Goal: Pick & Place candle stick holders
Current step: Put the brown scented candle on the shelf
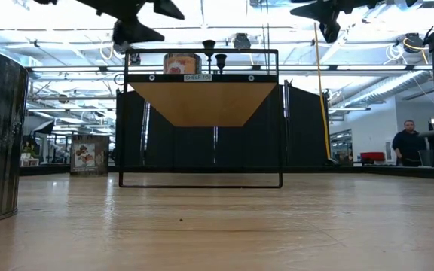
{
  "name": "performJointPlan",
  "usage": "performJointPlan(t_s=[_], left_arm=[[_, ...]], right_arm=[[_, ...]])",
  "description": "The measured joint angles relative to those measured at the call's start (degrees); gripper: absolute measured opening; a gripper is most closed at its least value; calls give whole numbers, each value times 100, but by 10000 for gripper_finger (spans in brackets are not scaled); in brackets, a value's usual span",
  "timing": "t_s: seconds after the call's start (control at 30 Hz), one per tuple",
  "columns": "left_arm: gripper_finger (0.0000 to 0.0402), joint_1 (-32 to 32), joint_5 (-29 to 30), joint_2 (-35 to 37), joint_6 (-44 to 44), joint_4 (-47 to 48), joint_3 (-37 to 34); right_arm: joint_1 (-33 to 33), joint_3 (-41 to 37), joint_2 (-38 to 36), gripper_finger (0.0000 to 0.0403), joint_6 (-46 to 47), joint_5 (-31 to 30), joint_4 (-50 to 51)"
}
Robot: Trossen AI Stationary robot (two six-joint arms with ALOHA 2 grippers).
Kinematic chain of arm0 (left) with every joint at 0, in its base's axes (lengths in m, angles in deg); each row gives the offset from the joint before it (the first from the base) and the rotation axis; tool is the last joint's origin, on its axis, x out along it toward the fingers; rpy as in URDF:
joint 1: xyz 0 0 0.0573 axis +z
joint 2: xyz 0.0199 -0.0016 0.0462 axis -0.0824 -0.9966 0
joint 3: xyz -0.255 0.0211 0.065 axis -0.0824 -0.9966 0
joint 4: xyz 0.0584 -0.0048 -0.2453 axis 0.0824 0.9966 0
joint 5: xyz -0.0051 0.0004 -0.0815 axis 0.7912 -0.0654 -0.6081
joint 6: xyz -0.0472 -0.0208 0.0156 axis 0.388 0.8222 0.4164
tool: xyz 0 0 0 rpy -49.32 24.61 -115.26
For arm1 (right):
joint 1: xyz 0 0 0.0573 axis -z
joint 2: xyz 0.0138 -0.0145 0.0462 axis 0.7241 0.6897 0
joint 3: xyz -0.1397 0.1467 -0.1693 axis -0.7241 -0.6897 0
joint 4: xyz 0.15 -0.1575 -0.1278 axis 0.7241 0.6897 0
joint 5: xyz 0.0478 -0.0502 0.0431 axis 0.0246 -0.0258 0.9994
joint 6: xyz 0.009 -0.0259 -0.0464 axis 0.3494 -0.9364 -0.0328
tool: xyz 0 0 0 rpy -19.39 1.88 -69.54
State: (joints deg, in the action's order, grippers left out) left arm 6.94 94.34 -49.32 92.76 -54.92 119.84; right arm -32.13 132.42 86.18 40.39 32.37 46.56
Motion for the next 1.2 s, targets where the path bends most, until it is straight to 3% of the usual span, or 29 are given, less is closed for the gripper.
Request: performJointPlan(t_s=[0.2, 0.4, 0.6, 0.97, 1.2], left_arm=[[390, 0, 11, 727, 229, 1558, -4], [390, 147, 556, 1250, 1429, 2684, -4], [390, 508, 578, 1634, 2781, 3898, -4], [390, 1540, -936, 1716, 4606, 5685, -4], [390, 1842, -1472, 1718, 3690, 5783, -7]], right_arm=[[1, 0, 0, 105, 0, 2, 13], [0, 0, 0, 105, 0, -7, 13], [0, 0, 0, 105, 0, -13, 13], [0, 0, 1, 105, -13, -7, 13], [0, 0, 0, 105, -44, 0, 15]])
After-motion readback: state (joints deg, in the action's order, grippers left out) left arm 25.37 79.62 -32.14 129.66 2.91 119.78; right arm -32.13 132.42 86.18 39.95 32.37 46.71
